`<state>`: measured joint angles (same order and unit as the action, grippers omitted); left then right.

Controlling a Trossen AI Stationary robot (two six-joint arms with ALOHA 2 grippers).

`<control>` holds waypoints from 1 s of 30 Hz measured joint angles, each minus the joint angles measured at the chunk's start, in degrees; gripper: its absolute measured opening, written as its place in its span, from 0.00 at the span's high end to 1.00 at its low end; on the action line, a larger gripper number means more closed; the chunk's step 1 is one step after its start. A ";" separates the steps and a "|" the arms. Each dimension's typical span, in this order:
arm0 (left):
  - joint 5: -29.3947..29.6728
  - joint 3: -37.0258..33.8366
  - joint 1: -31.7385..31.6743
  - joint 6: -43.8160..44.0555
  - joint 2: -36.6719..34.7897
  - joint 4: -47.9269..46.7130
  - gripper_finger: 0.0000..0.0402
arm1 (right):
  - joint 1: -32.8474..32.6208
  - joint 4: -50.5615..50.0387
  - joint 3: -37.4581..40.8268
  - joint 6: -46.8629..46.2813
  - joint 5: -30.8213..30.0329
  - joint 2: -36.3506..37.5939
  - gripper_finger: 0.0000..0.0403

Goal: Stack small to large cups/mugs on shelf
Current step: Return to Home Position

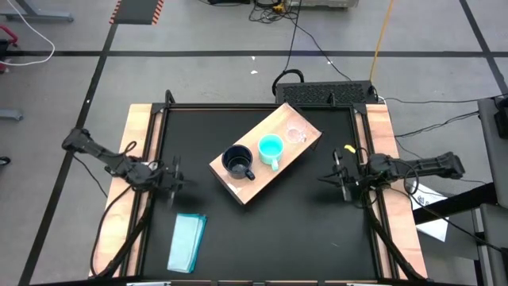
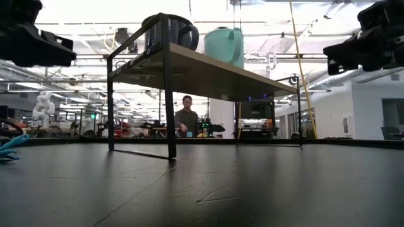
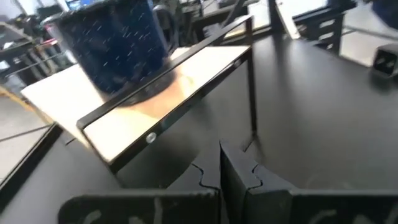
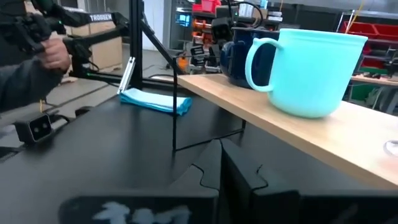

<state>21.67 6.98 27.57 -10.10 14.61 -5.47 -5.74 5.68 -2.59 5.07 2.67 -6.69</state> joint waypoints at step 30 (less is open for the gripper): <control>-30.24 -6.40 -25.78 -4.33 0.00 15.27 1.00 | 3.04 1.00 0.39 -1.38 -2.25 -2.37 1.00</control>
<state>-8.58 0.58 1.79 -14.43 14.61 9.80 -2.70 6.68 -2.20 3.68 0.42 -9.06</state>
